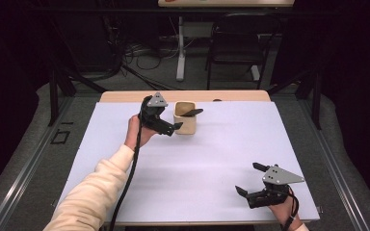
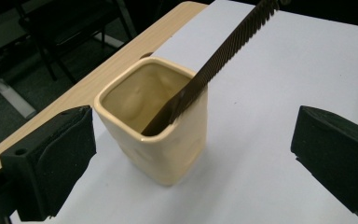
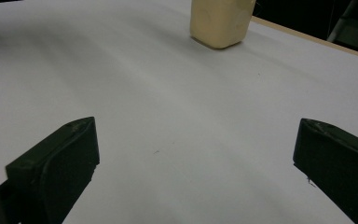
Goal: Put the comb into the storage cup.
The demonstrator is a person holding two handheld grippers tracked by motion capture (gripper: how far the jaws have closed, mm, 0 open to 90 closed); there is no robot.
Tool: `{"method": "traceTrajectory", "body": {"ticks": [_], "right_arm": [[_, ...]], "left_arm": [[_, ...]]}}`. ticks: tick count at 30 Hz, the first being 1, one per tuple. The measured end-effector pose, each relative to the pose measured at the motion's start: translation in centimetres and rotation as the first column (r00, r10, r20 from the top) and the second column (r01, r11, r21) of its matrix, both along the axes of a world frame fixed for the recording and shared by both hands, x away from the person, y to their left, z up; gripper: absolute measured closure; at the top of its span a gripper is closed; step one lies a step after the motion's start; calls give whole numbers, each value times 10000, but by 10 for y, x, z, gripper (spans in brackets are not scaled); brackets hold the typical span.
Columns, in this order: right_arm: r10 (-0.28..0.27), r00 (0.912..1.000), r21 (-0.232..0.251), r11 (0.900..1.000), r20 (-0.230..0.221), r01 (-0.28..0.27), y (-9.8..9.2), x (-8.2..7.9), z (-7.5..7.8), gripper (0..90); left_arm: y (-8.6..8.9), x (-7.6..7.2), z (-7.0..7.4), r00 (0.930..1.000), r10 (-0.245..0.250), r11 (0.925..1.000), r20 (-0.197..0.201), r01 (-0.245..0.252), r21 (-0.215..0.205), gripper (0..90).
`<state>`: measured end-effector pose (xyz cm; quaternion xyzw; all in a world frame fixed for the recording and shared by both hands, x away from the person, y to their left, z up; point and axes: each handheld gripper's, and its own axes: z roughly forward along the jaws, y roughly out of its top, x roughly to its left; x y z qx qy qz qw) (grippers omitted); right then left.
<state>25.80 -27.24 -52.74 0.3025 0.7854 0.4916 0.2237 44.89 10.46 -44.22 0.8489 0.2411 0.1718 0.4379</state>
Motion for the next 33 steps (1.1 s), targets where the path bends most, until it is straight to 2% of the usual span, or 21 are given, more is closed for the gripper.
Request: {"method": "traceTrajectory", "body": {"ticks": [18,27,33], "right_arm": [[39,10000,-16,10000,-57,-39,1,0,0,0],[50,10000,-41,10000,-75,-51,1,0,0,0],[48,10000,-37,10000,-75,-48,1,0,0,0]], "left_arm": [[16,-34,-7,9994,325,9981,-121,-319,521,0],[27,-51,-15,9982,551,9962,-249,-533,686,0],[36,-63,-21,9975,689,9927,-128,-673,999,0]]}}
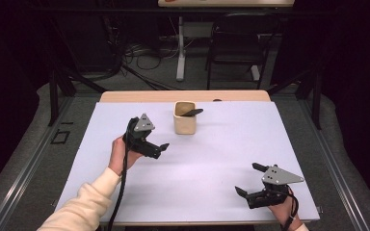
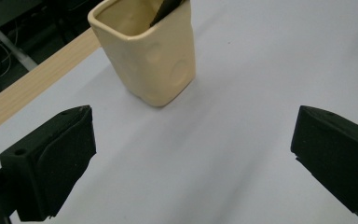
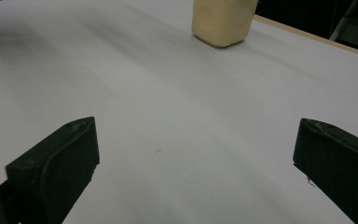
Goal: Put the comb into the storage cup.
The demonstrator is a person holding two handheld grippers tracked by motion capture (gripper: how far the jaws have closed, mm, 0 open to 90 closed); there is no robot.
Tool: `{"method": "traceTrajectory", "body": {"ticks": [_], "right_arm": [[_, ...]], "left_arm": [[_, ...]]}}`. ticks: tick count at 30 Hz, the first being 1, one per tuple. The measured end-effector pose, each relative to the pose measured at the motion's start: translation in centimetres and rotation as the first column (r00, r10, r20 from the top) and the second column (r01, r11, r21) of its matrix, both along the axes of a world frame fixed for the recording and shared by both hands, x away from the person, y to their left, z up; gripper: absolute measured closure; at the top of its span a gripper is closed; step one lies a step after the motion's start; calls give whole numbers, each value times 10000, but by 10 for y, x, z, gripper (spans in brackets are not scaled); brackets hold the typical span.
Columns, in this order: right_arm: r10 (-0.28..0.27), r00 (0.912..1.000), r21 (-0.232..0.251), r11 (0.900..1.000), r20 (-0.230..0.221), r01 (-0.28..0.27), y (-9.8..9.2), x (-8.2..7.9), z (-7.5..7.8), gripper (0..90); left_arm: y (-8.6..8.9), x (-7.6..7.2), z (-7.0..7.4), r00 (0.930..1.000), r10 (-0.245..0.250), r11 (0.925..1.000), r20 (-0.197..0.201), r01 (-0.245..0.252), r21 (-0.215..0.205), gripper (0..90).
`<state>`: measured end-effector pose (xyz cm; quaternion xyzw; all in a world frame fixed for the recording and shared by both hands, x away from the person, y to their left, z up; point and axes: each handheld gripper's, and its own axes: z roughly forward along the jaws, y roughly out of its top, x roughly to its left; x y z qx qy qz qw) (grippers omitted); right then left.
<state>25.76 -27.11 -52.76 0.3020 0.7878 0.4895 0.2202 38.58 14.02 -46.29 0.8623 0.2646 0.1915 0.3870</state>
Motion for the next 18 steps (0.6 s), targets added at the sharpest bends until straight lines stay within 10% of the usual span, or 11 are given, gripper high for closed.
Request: {"method": "traceTrajectory", "body": {"ticks": [18], "right_arm": [[18,10000,-39,10000,-14,-18,0,0,0,0]], "left_arm": [[24,-30,-16,9991,307,9995,-295,-308,-13,0]]}}
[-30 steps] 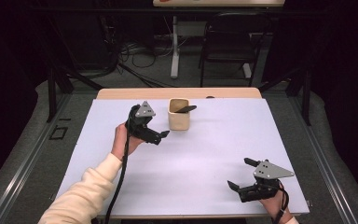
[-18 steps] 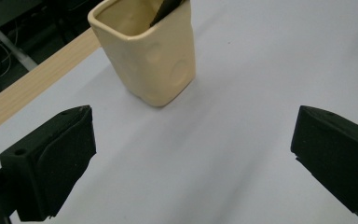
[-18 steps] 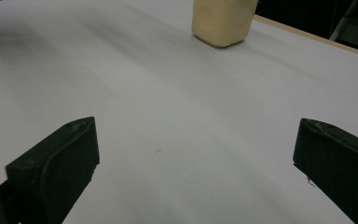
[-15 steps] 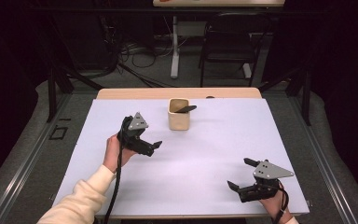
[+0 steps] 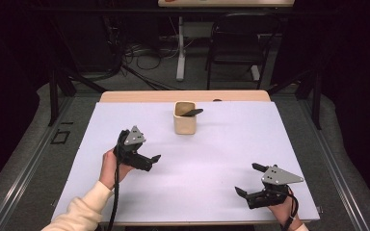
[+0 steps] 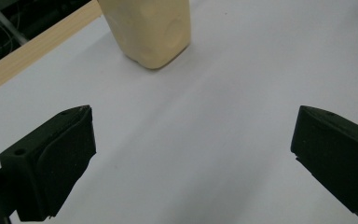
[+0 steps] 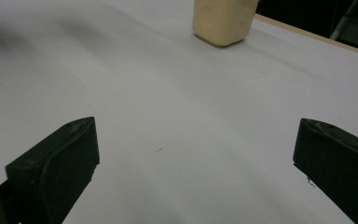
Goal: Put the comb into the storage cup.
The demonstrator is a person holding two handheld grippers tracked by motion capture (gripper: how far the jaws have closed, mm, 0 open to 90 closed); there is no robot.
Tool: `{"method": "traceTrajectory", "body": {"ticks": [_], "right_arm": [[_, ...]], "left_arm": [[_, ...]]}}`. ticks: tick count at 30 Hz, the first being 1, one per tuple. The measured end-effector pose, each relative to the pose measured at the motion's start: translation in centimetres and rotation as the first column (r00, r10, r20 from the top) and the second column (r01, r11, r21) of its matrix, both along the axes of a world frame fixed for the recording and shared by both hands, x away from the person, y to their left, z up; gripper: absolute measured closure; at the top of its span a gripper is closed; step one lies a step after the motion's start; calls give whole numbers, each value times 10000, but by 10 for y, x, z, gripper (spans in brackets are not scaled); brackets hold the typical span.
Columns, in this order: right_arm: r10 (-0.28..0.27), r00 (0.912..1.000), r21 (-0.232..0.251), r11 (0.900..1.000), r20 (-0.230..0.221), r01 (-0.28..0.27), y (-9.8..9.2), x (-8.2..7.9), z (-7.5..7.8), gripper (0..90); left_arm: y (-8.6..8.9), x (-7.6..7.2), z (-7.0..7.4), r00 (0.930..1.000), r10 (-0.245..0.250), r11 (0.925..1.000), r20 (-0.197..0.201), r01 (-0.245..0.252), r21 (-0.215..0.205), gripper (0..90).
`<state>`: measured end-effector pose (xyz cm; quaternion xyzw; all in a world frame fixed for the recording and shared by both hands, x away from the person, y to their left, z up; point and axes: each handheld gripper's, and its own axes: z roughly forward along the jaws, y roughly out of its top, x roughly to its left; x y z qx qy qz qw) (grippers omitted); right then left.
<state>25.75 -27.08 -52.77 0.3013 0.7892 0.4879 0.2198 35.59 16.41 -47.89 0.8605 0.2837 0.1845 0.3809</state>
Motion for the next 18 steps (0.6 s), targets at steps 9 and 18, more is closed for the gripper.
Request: {"method": "traceTrajectory", "body": {"ticks": [9,18], "right_arm": [[-24,10000,14,10000,-20,24,1,0,0,0],[0,10000,7,10000,-52,0,0,0,0,0]], "left_arm": [[10,-17,-7,9998,186,9998,88,-186,61,0],[17,-28,-18,9997,244,9996,-72,-245,-147,0]]}}
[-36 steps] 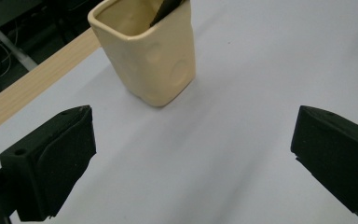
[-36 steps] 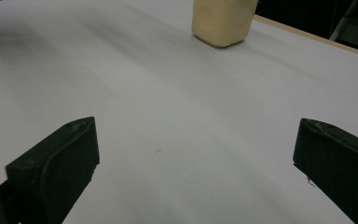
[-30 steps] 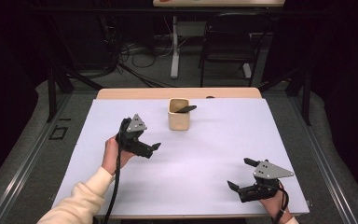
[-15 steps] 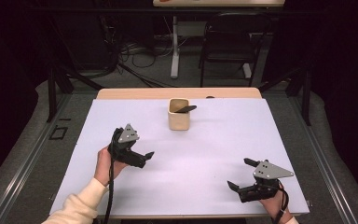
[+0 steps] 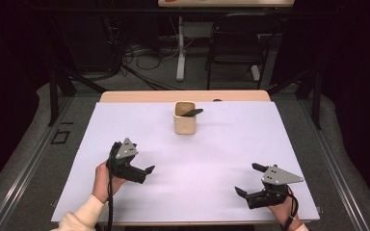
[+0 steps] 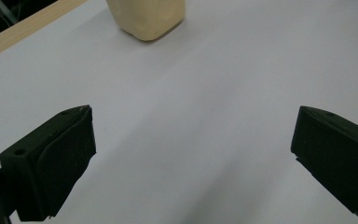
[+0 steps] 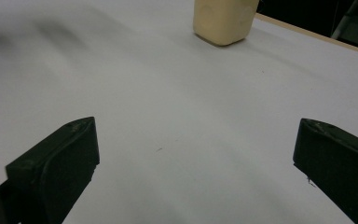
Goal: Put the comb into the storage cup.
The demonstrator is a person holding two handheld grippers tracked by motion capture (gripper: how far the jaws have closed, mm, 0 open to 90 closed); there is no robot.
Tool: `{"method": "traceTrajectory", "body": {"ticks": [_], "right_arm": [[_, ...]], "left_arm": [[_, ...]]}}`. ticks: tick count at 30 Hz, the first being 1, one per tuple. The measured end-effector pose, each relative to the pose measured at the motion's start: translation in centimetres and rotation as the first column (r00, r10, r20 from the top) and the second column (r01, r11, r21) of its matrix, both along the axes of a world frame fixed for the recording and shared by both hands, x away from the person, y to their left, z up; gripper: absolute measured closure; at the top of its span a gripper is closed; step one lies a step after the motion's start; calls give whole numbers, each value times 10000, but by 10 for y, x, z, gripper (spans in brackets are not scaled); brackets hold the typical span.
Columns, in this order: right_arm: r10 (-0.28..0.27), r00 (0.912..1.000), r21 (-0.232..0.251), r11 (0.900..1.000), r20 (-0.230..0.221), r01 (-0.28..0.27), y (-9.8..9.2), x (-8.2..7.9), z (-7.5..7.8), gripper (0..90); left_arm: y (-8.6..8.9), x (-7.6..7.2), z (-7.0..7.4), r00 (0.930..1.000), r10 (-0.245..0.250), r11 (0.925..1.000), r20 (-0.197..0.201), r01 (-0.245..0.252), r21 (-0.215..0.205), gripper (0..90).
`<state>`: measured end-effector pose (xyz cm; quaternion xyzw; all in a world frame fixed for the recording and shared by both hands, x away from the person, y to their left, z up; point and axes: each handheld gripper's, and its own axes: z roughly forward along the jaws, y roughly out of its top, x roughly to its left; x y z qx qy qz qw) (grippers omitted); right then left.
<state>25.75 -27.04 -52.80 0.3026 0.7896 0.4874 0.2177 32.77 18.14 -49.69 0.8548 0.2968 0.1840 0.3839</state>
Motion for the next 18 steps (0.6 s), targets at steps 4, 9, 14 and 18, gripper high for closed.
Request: {"method": "traceTrajectory", "body": {"ticks": [4,9,14,18], "right_arm": [[6,10000,0,10000,-16,-6,0,0,0,0],[10,10000,-25,10000,-22,-10,0,0,0,0],[4,10000,0,10000,-41,-4,1,0,0,0],[5,10000,-1,10000,-56,-5,1,0,-1,0]], "left_arm": [[2,-4,-4,10000,1,10000,-18,-1,-63,0],[6,-10,-7,10000,70,9998,12,-69,-159,0],[11,-16,-12,9997,221,9995,-60,-223,-223,0],[14,-19,-14,9996,286,9992,-78,-288,-267,0]]}}
